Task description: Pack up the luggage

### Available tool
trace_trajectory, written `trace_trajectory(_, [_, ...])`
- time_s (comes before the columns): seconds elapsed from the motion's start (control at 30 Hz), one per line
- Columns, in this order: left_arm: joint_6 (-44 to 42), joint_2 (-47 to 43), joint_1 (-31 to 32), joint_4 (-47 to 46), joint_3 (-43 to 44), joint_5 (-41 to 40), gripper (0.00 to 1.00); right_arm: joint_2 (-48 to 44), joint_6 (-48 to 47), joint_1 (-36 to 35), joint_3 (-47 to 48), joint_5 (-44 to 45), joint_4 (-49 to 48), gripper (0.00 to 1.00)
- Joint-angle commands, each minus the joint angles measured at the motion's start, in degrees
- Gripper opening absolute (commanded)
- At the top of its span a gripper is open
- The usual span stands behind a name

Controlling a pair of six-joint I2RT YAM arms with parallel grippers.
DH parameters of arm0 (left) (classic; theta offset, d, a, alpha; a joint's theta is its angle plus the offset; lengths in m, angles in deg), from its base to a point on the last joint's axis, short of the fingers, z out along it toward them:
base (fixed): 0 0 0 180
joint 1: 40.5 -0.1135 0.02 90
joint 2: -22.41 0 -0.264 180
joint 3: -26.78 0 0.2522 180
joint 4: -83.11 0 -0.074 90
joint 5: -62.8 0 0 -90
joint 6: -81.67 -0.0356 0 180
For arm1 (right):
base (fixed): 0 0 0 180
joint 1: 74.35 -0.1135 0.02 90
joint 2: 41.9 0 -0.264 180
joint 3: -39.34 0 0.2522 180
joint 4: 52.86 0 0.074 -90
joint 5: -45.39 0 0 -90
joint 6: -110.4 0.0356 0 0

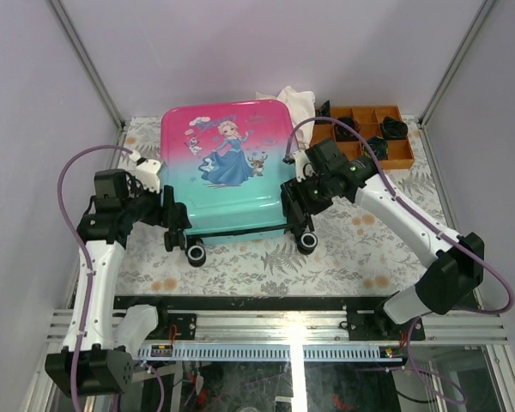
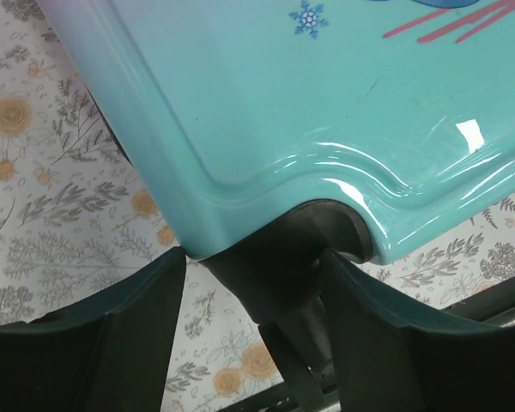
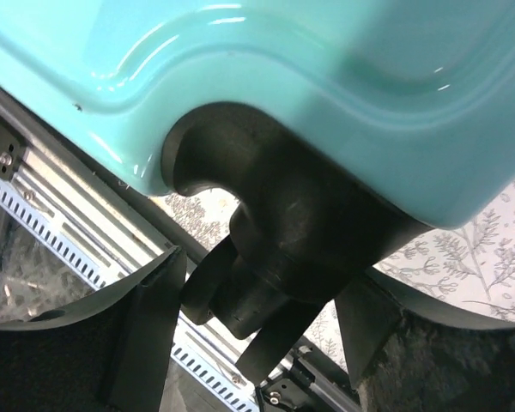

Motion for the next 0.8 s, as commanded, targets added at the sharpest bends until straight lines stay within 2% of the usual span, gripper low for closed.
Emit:
trace_trajectory(0.0, [3.5, 9.6, 3.5, -11.7, -0.4, 5.8, 0.54, 5.3, -8.3, 6.6, 4.6, 6.8, -7.1, 0.32])
trace_trajectory(0.1, [5.9, 14.7, 7.4, -15.7, 2.3, 5.5, 0.51, 9.3, -10.1, 11.3, 9.6, 4.4, -5.5, 0.20])
trace_trajectory(0.2, [8.8, 19.1, 9.3, -17.7, 6.7, 8.1, 0.50, 13.5, -11.7, 13.9, 16.1, -1.6, -2.1, 0.09])
trace_trajectory(0.3, [9.8, 21.0, 9.2, -17.5, 10.6, 10.0, 0.54, 15.0, -12.8, 14.4, 21.4, -4.4, 1.4, 0.01])
trace_trajectory(0.43, [6.4, 19.4, 7.0, -16.6, 11.6, 10.4, 0.65, 14.0, -12.8, 15.7, 25.6, -6.0, 3.4, 0.00])
trace_trajectory(0.5, [6.7, 18.3, 3.1, -17.0, 11.6, 12.1, 0.68, 13.9, -12.4, 17.2, 28.0, -7.1, 4.4, 0.00])
trace_trajectory(0.6, [5.9, 17.8, -3.2, -17.1, 11.7, 14.6, 0.71, 14.0, -11.5, 19.7, 31.1, -9.0, 5.0, 0.00])
trace_trajectory(0.77, [2.0, 19.5, -6.0, -16.4, 10.7, 13.8, 0.73, 15.9, -10.4, 22.1, 34.2, -10.2, 4.7, 0.00])
